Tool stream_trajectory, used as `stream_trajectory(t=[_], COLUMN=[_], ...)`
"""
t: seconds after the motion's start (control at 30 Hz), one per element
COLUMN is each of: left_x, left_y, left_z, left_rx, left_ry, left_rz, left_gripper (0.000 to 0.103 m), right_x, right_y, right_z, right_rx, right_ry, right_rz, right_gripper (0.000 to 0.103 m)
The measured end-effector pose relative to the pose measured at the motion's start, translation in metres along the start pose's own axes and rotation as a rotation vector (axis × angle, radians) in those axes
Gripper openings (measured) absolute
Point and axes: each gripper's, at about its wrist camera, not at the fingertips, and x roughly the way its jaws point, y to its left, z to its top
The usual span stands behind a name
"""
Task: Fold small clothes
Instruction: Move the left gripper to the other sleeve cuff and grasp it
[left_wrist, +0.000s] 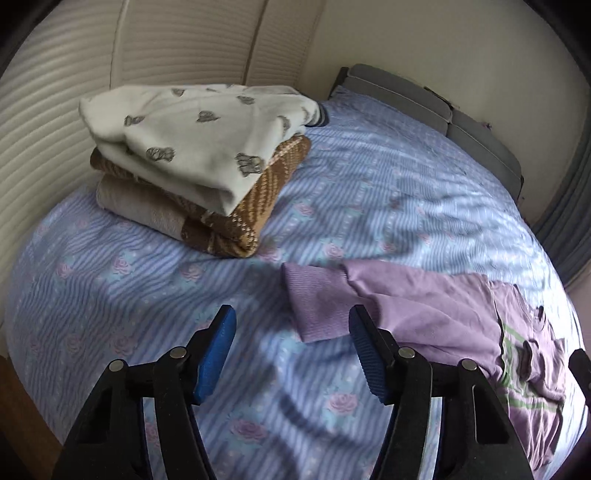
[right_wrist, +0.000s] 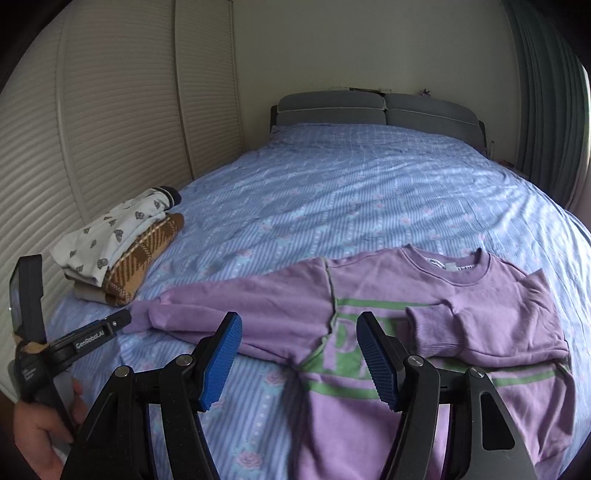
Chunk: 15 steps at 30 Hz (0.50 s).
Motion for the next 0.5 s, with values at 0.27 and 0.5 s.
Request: stream_trajectory(t=[0.27, 0.5], left_x=[0.034, 0.058], left_y=[0.01, 0.016], left_z=[0.006, 0.003], left_rx=[-0.038, -0.105], left_ry=[0.015, 0.046], left_rz=[-0.119, -0.181], left_gripper=[0.053, 0.048], right_x=[0.011, 0.019], right_y=[0.025, 0.013], right_z=[-0.008, -0.009], right_rx=[-0.056, -0.032], right_ry=[0.023, 0.045], right_rz=[-0.006, -0.035], right_gripper=[0.066, 0.066])
